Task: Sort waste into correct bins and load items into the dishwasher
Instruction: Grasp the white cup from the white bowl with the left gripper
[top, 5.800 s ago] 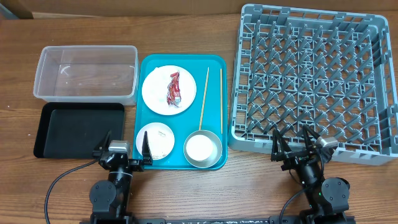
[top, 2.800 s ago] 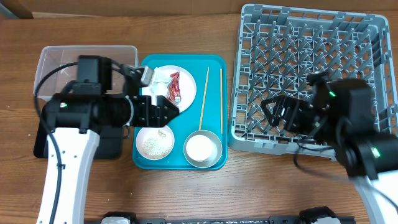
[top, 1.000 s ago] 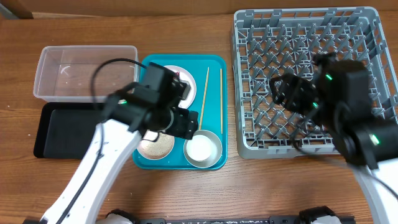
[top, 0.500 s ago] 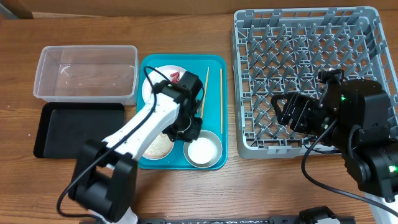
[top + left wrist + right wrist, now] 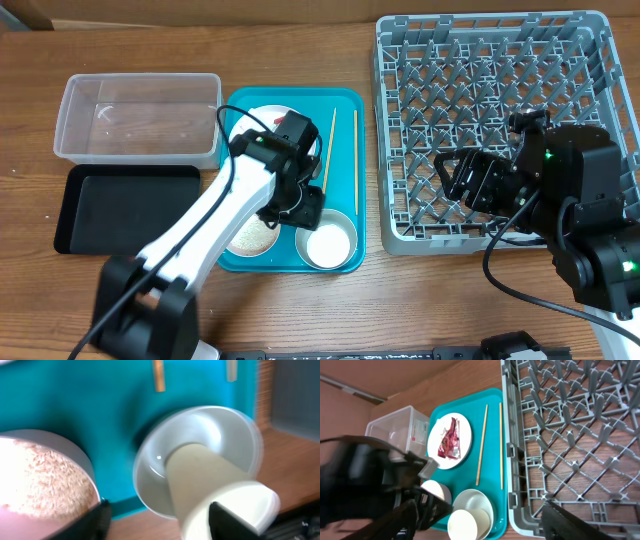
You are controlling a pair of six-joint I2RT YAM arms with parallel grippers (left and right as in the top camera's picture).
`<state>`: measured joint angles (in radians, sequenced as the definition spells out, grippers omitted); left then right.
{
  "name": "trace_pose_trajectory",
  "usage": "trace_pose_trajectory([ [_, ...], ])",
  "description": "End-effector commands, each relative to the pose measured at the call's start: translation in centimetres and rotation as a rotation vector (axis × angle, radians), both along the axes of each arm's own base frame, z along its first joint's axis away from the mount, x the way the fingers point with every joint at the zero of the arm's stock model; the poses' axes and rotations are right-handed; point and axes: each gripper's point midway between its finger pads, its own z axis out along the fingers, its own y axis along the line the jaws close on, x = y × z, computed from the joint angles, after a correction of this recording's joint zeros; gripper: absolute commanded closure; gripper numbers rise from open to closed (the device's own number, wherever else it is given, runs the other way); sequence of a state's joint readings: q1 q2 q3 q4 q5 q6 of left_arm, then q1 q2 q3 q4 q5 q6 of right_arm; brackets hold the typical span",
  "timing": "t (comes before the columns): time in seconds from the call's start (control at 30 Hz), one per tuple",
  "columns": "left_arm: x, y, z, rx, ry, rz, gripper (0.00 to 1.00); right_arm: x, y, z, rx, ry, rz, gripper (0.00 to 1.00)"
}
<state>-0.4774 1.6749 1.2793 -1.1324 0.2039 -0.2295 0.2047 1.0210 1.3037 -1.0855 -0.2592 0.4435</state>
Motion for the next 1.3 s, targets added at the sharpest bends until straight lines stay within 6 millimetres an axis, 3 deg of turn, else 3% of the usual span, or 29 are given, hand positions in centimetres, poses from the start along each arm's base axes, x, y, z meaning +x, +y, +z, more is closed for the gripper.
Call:
trace_pose_trajectory([
  [0.0, -0.7, -1.2, 2.4, -0.033, -0.063, -0.070, 0.27, 0.0, 0.2, 0.7, 0.005, -0.022, 0.013, 0.18],
  [0.13, -1.7, -1.6, -0.1, -0.007, -0.036, -0.102, 0.31, 0.0, 0.2, 0.7, 0.005, -0.022, 0.013, 0.17],
  [0.2, -2.2, -1.5, -1.6, 0.000, -0.002, -0.093, 0.44, 0.0, 0.2, 0.7, 0.005, -0.021, 0.013, 0.17],
  [0.23, -2.4, -1.3, -2.1, 0.008, 0.010, -0.086, 0.55, 0.0, 0.2, 0.6, 0.005, -0.020, 0.013, 0.17],
  [0.27, -2.6, -1.2, -2.4, 0.013, 0.021, -0.078, 0.67, -0.1, 0.2, 0.6, 0.004, -0.018, 0.013, 0.17],
  [0.4, -2.4, -1.2, -2.5, 0.018, 0.017, -0.071, 0.96, -0.1, 0.2, 0.6, 0.004, -0.018, 0.013, 0.17],
  [0.47, -2.0, -1.4, -2.0, 0.008, 0.008, -0.060, 0.96, -0.1, 0.2, 0.6, 0.004, -0.019, 0.013, 0.17],
  [0.6, 0.1, -1.4, 1.2, -0.025, -0.043, -0.022, 0.96, 0.1, 0.3, 0.8, 0.008, -0.031, 0.014, 0.17],
  [0.7, 2.1, -1.9, 5.3, -0.174, -0.086, -0.019, 0.96, 0.1, 0.6, 1.0, 0.020, -0.034, 0.028, 0.17],
  [0.73, 2.8, -3.0, 8.6, -0.376, -0.097, -0.064, 0.96, -0.1, 1.1, 1.1, 0.041, -0.031, 0.052, 0.17],
  [0.83, 3.2, -4.1, 14.8, -0.770, -0.116, -0.135, 0.96, -0.4, 2.2, 1.4, 0.057, -0.050, 0.142, 0.17],
  [0.93, 3.1, -3.1, 19.3, -1.068, -0.129, -0.145, 0.96, -0.9, 4.9, 2.4, 0.117, -0.103, 0.339, 0.17],
  [0.97, 2.8, -2.2, 20.7, -1.155, -0.129, -0.125, 0.96, -1.4, 6.9, 3.5, 0.186, -0.155, 0.491, 0.17],
  [1.03, 2.4, -1.6, 21.3, -1.195, -0.107, -0.095, 0.96, -1.7, 8.7, 4.5, 0.265, -0.204, 0.631, 0.17],
  [1.27, 0.9, -1.5, 22.1, -1.242, -0.069, -0.085, 0.96, -1.2, 11.9, 5.7, 0.475, -0.248, 0.898, 0.17],
])
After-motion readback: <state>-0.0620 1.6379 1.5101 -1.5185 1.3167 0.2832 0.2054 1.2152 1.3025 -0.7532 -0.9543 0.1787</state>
